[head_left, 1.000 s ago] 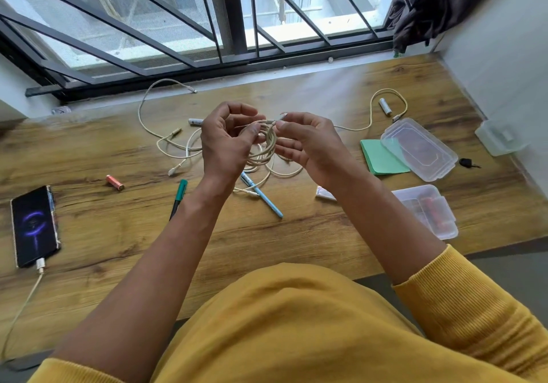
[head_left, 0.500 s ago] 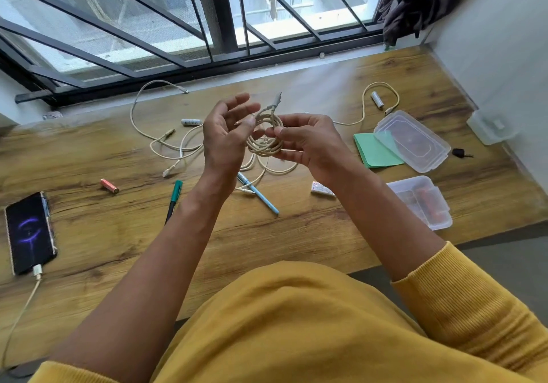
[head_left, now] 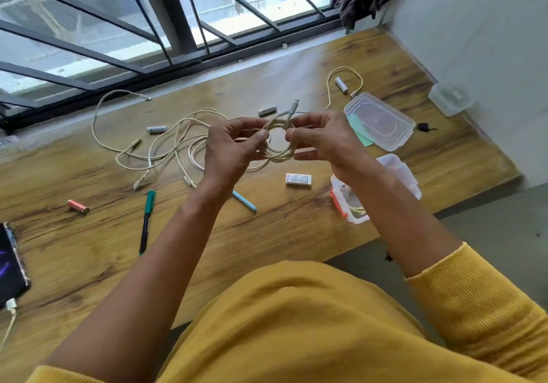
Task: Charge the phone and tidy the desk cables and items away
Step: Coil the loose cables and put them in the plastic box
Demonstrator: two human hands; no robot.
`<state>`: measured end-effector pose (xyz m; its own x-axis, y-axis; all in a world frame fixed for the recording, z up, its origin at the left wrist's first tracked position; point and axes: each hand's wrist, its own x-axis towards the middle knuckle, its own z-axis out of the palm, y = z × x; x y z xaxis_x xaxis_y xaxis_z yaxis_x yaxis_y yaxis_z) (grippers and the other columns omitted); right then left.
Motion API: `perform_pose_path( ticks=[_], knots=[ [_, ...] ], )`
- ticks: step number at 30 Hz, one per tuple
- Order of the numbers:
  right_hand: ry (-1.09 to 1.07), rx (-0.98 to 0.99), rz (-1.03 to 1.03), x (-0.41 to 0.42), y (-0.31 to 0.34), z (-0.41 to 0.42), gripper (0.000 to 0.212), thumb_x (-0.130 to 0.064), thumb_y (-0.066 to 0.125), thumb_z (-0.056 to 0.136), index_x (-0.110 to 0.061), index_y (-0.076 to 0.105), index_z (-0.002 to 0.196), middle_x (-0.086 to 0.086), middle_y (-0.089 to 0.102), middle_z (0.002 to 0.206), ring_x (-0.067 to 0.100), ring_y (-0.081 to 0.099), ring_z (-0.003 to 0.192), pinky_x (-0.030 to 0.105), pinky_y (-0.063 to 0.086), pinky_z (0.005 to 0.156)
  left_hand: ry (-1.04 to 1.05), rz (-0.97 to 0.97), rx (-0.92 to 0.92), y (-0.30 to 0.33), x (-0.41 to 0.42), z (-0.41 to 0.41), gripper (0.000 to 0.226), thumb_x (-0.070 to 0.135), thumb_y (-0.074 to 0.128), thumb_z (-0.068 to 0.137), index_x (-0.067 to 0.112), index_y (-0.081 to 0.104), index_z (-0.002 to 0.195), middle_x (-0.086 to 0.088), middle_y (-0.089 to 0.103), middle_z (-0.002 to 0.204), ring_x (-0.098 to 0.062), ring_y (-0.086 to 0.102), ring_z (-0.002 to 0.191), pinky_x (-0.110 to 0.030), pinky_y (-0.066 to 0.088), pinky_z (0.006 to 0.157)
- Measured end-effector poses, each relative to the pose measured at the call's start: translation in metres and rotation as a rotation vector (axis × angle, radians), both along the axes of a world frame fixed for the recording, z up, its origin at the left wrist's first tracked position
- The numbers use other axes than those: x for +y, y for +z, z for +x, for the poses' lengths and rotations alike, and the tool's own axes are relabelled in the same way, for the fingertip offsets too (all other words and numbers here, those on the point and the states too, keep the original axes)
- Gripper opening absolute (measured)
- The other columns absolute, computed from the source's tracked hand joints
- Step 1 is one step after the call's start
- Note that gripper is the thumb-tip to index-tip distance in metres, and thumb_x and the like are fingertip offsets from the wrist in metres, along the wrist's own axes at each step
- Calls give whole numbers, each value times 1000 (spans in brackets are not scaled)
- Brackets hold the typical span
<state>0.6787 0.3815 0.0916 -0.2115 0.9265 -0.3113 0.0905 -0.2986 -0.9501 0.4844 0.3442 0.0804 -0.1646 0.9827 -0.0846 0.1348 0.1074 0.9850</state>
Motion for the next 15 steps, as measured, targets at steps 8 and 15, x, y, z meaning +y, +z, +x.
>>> perform_pose_path(
  ticks=[8,15],
  knots=[
    [28,-135,-54,-9,1,86,38,-12,78,94,-15,64,129,18,79,101,31,80,86,36,63,65,-204,-77,87,-16,18,65,17,5,80,92,13,83,107,-10,80,89,-22,76,77,-49,67,78],
    [65,-308,-109,-18,-9,145,22,-4,77,94,-3,69,114,21,77,100,26,78,75,35,64,62,-473,-114,282,-25,14,113,18,17,82,93,19,84,111,4,81,91,-13,77,79,-36,65,71]
  ],
)
